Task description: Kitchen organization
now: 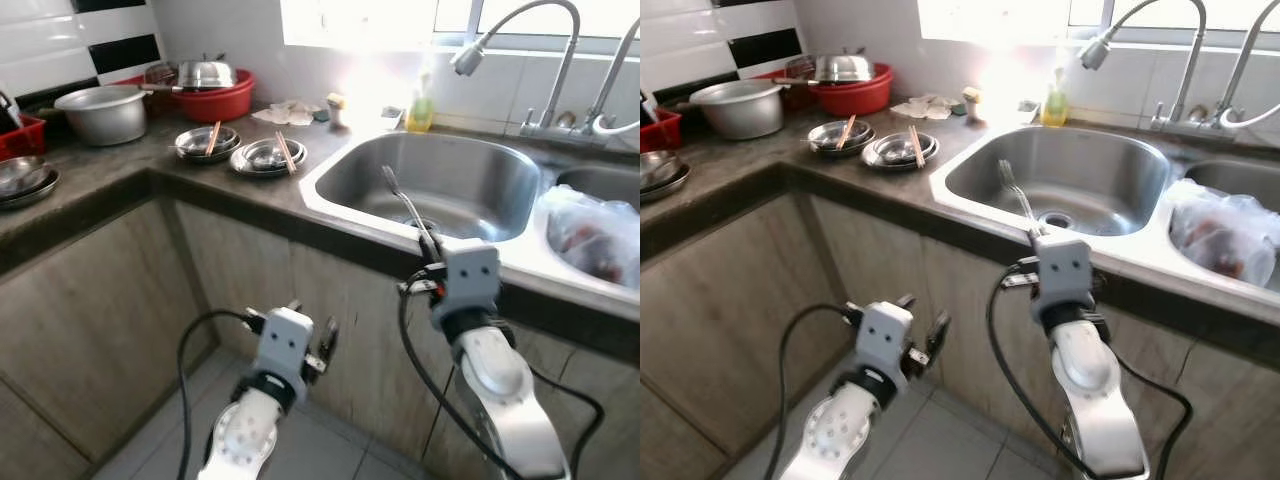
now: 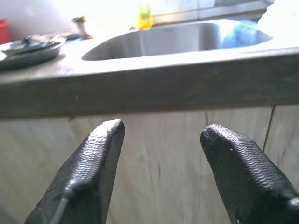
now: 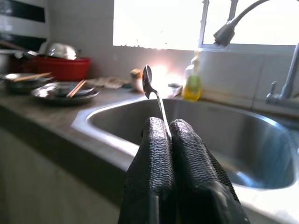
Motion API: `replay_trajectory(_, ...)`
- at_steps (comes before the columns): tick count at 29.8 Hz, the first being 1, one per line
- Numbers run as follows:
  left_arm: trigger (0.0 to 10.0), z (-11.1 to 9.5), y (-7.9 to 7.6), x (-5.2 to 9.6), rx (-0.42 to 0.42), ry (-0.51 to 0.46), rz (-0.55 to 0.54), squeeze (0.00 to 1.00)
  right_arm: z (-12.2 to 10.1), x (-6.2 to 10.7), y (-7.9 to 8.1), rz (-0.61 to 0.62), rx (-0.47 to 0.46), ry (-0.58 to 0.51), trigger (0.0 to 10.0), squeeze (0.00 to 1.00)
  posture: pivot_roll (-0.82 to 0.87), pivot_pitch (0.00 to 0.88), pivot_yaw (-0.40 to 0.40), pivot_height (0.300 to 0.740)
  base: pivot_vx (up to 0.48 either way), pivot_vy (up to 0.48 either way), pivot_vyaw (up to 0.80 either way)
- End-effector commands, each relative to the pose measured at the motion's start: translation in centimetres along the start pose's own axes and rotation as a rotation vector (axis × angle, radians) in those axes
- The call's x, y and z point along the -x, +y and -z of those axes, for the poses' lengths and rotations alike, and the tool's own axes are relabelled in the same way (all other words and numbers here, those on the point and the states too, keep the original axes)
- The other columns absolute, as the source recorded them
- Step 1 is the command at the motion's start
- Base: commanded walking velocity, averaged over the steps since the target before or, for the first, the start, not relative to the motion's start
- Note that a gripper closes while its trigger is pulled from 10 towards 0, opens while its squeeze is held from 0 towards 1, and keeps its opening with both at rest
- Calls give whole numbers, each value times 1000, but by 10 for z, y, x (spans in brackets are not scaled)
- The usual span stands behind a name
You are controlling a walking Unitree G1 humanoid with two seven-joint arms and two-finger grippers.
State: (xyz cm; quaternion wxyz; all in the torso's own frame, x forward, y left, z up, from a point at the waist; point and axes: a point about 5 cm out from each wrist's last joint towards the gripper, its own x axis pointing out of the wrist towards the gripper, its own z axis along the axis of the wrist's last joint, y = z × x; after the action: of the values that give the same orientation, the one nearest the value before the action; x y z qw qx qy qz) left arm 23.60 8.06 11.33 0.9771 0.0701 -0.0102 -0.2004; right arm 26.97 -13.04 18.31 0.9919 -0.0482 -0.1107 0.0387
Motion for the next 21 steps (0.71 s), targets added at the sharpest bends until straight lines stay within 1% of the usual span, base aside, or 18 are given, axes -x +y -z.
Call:
replay_trajectory(1,10000,0,8,1,-13,-2,-21,0,-5,-2,6,-24,-9,-22,10000,0,107,0,-17,740,322,0,-800)
replay_trajectory(4,10000,0,8,1,-15,4,-23,0,-6,-4,6,-29,-9,-26,10000,0,108,0,-18,740,315,0,-800)
replay_trajectory(15,10000,1,7,1,-13,3,-25,0,-7,-9,4,-43,9,-31,10000,0,107,0,-23,740,313,0,0)
replay_trajectory(21,10000,0,6,0,-12,-1,-25,0,-10,-14,3,-65,18,-38,10000,0,106,0,-26,740,313,0,0)
